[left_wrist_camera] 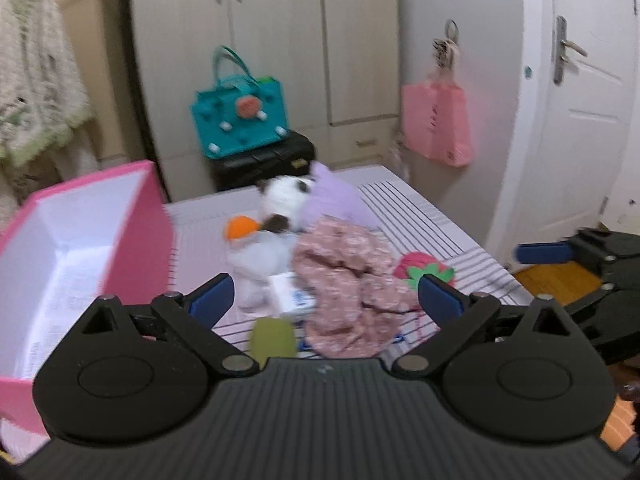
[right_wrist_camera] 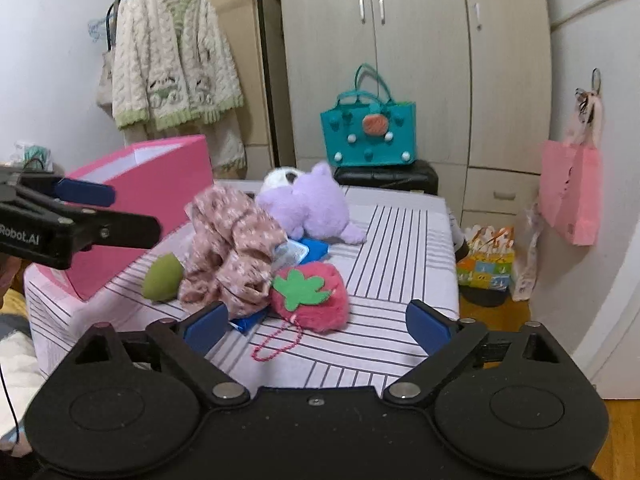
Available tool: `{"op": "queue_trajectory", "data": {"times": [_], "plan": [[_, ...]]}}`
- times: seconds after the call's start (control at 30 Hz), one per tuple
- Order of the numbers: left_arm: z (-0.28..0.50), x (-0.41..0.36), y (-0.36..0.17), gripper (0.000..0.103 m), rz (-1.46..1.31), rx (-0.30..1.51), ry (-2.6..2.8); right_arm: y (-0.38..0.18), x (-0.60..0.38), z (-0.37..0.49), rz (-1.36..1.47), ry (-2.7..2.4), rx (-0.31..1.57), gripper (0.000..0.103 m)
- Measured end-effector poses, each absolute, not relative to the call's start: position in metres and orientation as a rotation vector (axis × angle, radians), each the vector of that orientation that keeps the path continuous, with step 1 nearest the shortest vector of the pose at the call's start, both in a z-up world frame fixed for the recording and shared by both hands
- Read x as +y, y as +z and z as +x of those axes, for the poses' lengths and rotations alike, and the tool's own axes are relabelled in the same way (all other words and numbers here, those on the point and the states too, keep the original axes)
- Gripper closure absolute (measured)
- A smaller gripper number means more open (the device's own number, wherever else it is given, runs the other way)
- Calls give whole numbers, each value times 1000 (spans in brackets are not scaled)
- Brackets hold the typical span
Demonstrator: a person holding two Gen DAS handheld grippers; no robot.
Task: Organize soft objects
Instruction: 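Grasp the pink floral cloth with the left gripper while the right grasps the strawberry plush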
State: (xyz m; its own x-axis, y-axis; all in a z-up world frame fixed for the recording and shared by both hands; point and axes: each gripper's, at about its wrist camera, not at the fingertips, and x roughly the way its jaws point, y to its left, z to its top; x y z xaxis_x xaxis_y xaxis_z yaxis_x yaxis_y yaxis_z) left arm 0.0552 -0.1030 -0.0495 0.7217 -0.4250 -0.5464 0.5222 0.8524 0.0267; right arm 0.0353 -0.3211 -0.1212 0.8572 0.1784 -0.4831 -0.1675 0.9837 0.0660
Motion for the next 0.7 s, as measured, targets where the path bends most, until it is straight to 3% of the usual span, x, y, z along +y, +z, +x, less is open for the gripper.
{"op": "queue_trajectory", "data": {"times": [0.27,0.5,0.7], "plan": [[81,-141,-80,23,256,631,-585,-146,-312,69,-78,194,550,12],[102,-146,-87,25,208,637,-581,-152,-314,89,-72,229,578,17],[110,-148,-93,25,170,678,-561,-159,-312,98,-37,262,595,43]]}}
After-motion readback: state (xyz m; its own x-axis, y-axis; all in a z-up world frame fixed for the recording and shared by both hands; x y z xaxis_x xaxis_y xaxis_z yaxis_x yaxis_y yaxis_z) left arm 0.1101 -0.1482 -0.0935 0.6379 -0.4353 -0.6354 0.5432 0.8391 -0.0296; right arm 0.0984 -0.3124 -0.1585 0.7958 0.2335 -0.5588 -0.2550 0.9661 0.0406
